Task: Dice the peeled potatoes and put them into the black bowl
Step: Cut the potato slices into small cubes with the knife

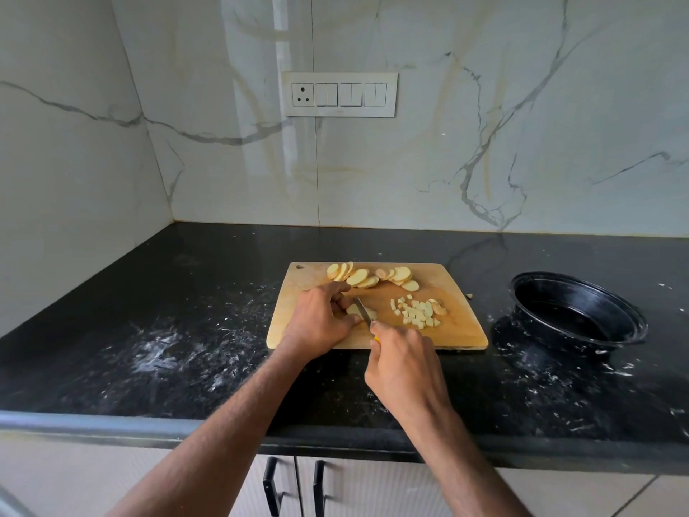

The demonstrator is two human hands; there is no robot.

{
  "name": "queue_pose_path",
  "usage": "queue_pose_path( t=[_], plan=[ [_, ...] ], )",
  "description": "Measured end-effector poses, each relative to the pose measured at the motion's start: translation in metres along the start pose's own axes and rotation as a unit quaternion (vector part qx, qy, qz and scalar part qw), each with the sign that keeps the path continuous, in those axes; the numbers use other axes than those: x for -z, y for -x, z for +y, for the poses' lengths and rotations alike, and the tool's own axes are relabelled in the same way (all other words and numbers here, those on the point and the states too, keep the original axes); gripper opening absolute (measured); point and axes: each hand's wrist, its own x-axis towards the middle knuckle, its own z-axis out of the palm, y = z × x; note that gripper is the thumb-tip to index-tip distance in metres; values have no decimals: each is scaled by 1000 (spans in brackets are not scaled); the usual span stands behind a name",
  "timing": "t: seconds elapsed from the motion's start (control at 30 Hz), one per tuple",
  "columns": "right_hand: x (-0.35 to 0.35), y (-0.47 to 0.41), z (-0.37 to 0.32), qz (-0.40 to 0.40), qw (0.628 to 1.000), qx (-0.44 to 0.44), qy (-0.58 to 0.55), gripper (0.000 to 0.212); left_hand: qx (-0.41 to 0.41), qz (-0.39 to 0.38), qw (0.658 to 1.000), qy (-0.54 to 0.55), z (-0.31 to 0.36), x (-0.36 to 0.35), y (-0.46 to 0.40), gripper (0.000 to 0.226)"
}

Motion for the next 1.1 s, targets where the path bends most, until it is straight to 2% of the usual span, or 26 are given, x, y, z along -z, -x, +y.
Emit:
queue_pose_path(
  t=[0.13, 0.27, 0.47, 0.57, 0.83, 0.97, 1.1],
  plan=[
    [0, -2, 2, -5, 1000, 14, -4, 25, -12, -6, 1000, -4, 0, 1, -1, 58],
    [2, -8, 6, -7, 1000, 23, -18, 26, -22, -10, 1000, -9, 0, 1, -2, 46],
    [-4, -20, 1, -8, 999, 32, 4, 19, -35, -12, 999, -16, -3, -1, -3, 50],
    [-4, -20, -1, -7, 999, 44, 14, 16, -64, -32, 997, -41, -6, -3, -4, 46],
    [9, 11, 11, -30, 999, 42, 2, 16, -67, -71, 991, -95, -8, -5, -5, 30],
    [20, 25, 20, -28, 999, 44, -13, 14, -75, -74, 991, -87, -8, -4, -4, 27],
    [31, 31, 30, -19, 999, 11, -38, 20, -67, -59, 994, -57, -9, -5, -3, 31]
  ],
)
